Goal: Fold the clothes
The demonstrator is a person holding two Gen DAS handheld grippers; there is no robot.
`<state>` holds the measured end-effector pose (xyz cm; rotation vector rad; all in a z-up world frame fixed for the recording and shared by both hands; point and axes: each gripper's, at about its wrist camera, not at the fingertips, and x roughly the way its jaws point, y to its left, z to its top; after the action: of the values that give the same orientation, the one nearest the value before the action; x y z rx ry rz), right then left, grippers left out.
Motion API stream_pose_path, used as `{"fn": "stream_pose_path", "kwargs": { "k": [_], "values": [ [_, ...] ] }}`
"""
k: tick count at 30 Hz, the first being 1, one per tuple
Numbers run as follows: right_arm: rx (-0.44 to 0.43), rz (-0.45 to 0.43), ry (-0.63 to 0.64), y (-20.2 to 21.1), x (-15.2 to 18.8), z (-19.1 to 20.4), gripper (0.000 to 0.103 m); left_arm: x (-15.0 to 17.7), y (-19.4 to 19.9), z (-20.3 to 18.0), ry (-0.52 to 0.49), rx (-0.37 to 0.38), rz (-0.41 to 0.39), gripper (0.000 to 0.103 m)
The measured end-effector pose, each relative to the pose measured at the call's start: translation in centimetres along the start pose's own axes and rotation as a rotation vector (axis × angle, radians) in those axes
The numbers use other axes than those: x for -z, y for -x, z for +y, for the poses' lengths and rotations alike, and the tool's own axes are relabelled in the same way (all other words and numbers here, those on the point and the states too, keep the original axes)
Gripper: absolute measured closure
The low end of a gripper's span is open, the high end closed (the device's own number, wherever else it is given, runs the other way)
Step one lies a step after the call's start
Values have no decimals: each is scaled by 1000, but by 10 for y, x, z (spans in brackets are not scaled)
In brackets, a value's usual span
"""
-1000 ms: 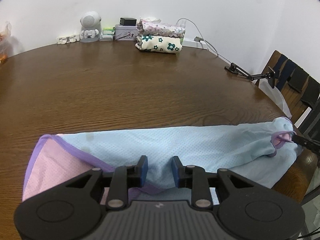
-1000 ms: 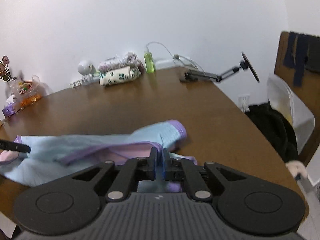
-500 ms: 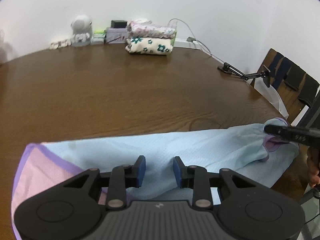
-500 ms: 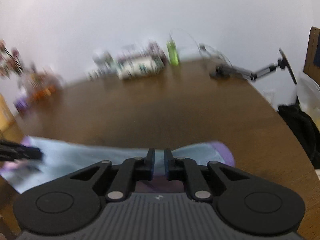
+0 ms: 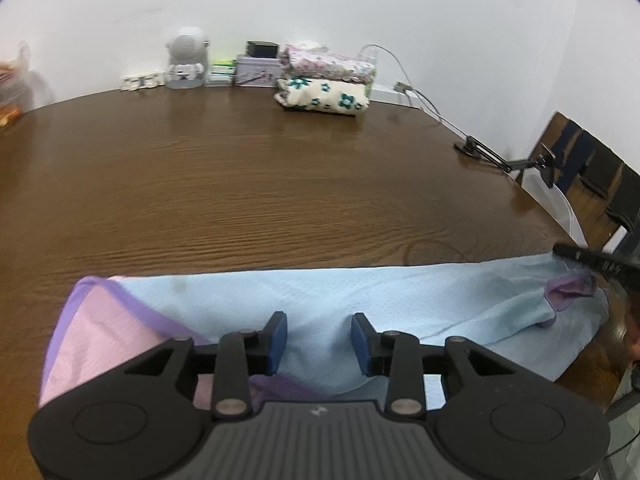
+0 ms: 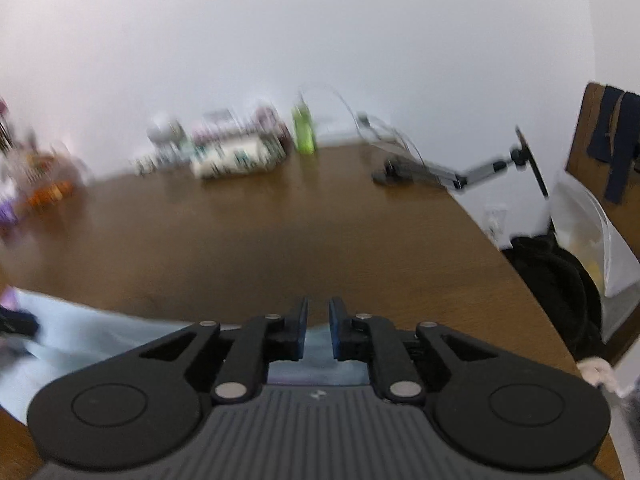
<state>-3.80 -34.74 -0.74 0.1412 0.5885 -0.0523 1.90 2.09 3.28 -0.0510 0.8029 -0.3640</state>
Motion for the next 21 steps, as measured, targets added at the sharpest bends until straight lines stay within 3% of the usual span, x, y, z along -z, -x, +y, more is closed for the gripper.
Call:
{"fn": "stream_pose_path", "kwargs": {
  "k": [2, 6, 8, 9, 18, 21],
  "values": [
    [34, -2, -32, -2, 4, -9, 93, 3, 8, 9, 24, -3, -13, 67],
    [32, -94, -95, 26, 8, -27, 88, 13, 23, 34, 100, -40, -29, 66],
    [14, -140, -84, 48, 9, -30, 68, 17, 31, 46, 133, -52, -44, 64],
    [9, -150, -76, 57, 10, -32, 65, 19, 34, 50, 146, -56, -52, 63],
    [-39, -33, -187, 78, 29, -30, 67, 21, 45, 60, 162, -54, -95, 62],
    [14, -18, -117, 65, 35, -17, 83, 23, 44, 59, 153, -49, -101, 62]
  ]
}}
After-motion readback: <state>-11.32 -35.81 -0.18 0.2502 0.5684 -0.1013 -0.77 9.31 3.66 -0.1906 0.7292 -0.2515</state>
